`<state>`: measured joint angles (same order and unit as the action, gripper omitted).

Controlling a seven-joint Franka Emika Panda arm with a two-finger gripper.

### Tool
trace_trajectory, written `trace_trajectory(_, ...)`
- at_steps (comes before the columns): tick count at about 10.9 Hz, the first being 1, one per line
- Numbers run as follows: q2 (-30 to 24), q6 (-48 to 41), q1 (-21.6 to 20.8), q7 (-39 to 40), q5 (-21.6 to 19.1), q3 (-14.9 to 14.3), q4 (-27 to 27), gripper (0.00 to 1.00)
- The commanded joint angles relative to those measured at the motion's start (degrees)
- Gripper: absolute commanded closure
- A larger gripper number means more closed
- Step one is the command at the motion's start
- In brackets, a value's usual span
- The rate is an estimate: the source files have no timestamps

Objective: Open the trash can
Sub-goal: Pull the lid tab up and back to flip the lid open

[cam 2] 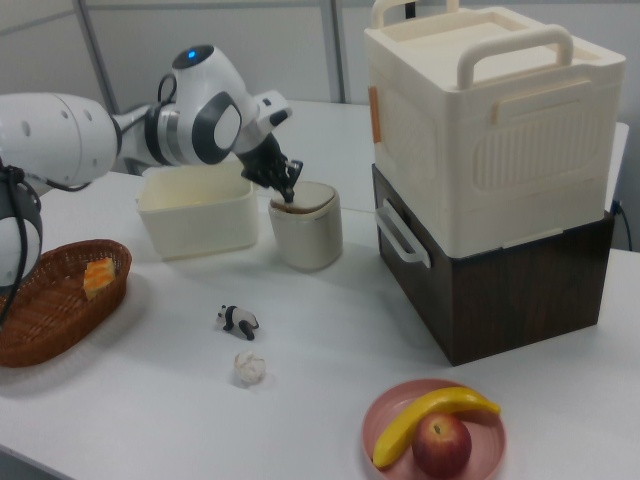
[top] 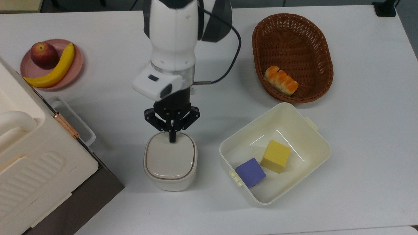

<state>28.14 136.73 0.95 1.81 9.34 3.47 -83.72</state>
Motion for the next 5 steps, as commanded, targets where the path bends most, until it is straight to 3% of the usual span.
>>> trace_trajectory(1, -12.11, -4.43, 3.26, 0.56, -9.41, 1.1, -4.6, 0.97)
trace_trajectory(2, -15.18, -7.59, 3.96, 0.74, -10.04, 1.1, -5.83, 0.95)
trace_trajectory(4, -20.72, -13.75, 3.97, 0.82, -10.04, 1.1, -8.81, 0.78)
trace_trajectory(5, -22.93, -17.26, 3.88, 1.0, -9.96, 1.02, -10.05, 0.54)
